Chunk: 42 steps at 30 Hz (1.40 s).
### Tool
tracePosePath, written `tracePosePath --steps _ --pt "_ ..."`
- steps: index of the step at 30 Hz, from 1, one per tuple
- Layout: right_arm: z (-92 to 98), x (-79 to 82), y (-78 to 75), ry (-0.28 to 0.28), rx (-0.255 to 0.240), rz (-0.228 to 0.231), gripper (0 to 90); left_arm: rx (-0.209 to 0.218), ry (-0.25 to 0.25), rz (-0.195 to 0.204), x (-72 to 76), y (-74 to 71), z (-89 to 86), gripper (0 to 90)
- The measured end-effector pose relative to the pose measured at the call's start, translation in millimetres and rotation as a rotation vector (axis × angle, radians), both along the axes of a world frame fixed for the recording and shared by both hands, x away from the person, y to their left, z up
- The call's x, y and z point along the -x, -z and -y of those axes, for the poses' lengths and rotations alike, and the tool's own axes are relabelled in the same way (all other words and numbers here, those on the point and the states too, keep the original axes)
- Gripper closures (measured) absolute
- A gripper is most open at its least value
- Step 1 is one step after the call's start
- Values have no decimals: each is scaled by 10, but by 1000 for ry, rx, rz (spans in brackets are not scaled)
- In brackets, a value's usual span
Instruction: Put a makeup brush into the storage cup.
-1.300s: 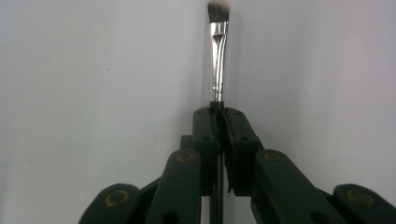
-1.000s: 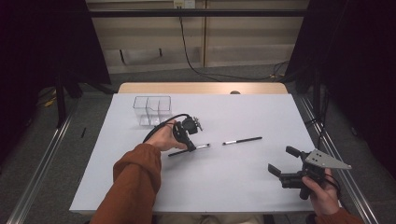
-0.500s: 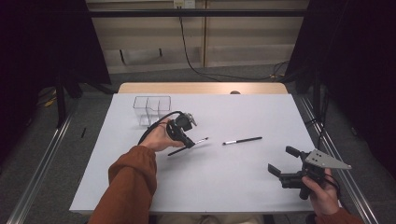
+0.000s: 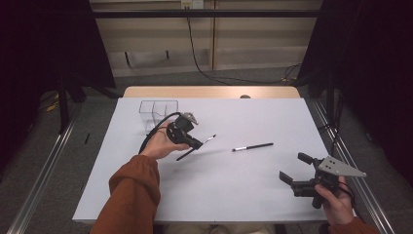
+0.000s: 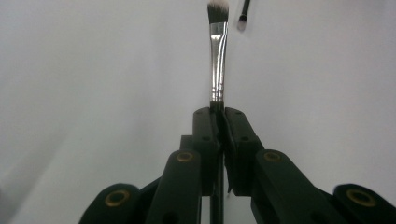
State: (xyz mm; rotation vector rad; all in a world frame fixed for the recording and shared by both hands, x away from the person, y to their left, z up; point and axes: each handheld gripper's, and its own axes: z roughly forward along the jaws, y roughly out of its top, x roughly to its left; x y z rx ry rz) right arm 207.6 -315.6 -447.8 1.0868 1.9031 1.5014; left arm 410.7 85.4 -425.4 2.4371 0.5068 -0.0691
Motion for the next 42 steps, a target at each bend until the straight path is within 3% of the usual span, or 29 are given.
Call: tracePosePath --steps 5,12,18,23,30,36,42 --pt "0 0 0 -1 1 0 0 36 -41 45 -6 -20 -48 842" --pt "1 0 0 -2 1 1 0 138 -113 66 -6 -47 -104 842" --pt "0 1 3 0 -1 -1 0 173 -148 100 2 -107 -173 842" --pt "-1 3 0 0 1 4 0 179 -165 114 23 -88 -205 841" --pt "-1 1 1 -1 0 3 0 224 -179 146 72 -79 -232 842" --pt "-3 2 1 -1 0 2 0 302 -204 177 128 -139 -265 842" --pt "-4 4 -1 0 -3 3 0 350 -226 206 174 -203 -332 842"
